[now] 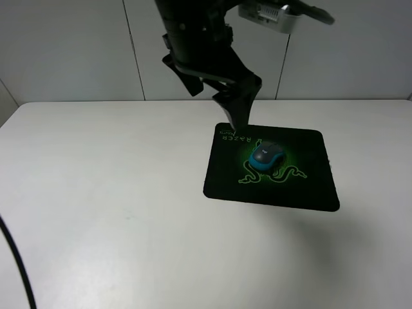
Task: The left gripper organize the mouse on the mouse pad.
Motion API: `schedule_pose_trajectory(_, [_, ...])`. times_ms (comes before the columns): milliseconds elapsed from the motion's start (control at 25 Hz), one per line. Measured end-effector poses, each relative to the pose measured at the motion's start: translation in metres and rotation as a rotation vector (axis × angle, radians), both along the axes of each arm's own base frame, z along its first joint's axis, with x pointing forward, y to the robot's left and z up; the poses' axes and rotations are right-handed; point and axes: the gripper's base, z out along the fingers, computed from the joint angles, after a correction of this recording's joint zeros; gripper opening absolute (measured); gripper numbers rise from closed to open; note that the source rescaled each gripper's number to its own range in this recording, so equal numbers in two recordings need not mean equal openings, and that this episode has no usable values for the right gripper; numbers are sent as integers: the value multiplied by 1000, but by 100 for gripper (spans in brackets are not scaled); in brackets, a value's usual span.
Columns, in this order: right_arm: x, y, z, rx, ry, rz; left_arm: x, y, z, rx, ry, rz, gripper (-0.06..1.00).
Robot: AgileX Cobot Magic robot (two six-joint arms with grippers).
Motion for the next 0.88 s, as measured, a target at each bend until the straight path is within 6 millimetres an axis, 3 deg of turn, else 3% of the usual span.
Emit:
schedule_pose_trajectory(520, [0, 0, 0, 1, 0, 1, -111, 116, 41, -37, -38, 0, 100])
schedule_pose_trajectory(880, [0, 0, 0, 1, 0, 1, -191, 199, 60, -191, -209, -35, 100])
